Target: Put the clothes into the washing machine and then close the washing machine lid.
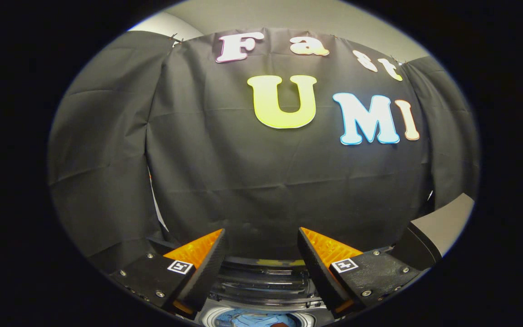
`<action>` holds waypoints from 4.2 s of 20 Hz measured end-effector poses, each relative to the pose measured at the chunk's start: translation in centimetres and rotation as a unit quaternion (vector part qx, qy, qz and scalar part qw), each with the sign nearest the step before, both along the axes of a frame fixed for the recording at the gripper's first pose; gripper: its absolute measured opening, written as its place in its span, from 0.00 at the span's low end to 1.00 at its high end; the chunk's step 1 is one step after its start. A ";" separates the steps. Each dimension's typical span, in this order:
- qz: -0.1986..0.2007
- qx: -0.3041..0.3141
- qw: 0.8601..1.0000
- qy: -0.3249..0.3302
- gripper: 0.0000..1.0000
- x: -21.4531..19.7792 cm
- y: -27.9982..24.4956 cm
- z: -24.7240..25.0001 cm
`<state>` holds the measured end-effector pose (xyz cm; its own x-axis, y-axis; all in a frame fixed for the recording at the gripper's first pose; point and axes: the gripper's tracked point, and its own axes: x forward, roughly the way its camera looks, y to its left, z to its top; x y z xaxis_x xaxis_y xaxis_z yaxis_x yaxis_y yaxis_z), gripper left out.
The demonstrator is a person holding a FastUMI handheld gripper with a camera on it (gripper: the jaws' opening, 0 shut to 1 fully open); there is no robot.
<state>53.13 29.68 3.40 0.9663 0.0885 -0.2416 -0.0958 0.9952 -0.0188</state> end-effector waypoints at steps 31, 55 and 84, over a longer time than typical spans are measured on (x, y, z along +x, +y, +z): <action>-0.045 -0.011 0.999 0.007 0.95 -5.7 -0.5 -2.9; -0.022 0.012 0.998 0.061 0.94 -16.1 -0.5 -11.2; 0.045 -0.004 0.996 -0.071 0.95 -29.6 -10.0 6.2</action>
<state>23.53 19.73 9.60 0.9790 0.1754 -0.1038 -0.1810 0.9823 -0.0473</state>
